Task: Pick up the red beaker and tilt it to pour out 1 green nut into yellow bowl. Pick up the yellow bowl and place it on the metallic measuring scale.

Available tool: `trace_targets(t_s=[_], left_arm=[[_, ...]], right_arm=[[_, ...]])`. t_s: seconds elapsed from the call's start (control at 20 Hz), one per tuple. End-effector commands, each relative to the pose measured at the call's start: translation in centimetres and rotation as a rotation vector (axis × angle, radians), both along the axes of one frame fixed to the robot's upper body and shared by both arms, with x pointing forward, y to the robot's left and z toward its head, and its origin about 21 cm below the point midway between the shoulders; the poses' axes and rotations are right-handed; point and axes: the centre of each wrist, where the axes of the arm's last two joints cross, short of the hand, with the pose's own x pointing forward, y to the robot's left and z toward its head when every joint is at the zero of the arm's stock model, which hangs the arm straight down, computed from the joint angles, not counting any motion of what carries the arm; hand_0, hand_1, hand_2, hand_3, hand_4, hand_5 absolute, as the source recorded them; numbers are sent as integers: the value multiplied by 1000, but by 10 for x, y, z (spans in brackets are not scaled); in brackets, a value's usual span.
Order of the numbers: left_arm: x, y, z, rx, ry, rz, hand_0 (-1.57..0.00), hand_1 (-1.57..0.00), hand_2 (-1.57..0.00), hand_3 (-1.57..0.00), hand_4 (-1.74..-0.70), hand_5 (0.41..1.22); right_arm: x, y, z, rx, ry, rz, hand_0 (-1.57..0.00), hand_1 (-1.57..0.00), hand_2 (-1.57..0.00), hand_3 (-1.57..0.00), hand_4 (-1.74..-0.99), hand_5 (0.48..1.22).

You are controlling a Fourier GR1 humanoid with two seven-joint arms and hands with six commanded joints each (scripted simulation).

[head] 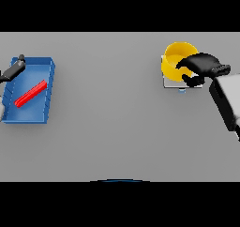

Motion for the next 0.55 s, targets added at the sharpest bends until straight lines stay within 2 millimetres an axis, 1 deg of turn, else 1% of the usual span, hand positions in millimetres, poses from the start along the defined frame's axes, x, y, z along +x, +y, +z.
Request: trace_targets(t_s=[0.0, 0.1, 0.15, 0.2, 0.25, 0.35, 0.4, 0.5], left_arm=[[-2, -2, -2, -4, 1, -8, 1, 1, 1, 1, -722, 664], [0, -3, -2, -2, 3, -5, 1, 1, 1, 1, -723, 664], [1, 0, -1, 7, -3, 3, 1, 1, 1, 1, -725, 664], [-1, -2, -3, 5, -4, -4, 1, 1, 1, 1, -726, 665], [-3, 1, -3, 7, -5, -7, 1, 1, 1, 1, -724, 664], [-2, 4, -2, 14, -7, -7, 1, 1, 1, 1, -722, 664], [-1, 2, -2, 16, -5, -8, 1, 1, 1, 1, -721, 665], [-1, -3, -2, 9, -3, -12, 1, 1, 1, 1, -726, 665]], right_arm=[[1, 3, 1, 1, 3, -2, -207, -184, -244, -429, -1552, 876], [-1, -1, -2, 24, -1, 7, -132, -117, -156, -359, -1542, 838], [-1, -1, -4, 30, -5, 4, -105, -94, -124, -328, -1537, 822], [-1, -3, -4, 27, -5, 0, -84, -75, -99, -296, -1530, 809], [-1, -5, -6, 25, 4, -6, -67, -60, -79, -268, -1523, 798], [0, -5, -1, 21, 4, -24, -43, -38, -50, -219, -1509, 774], [-1, -5, -5, 15, 12, -28, -34, -30, -40, -192, -1500, 763], [-1, -6, -3, 18, 29, -41, -21, -19, -25, -146, -1478, 738]])
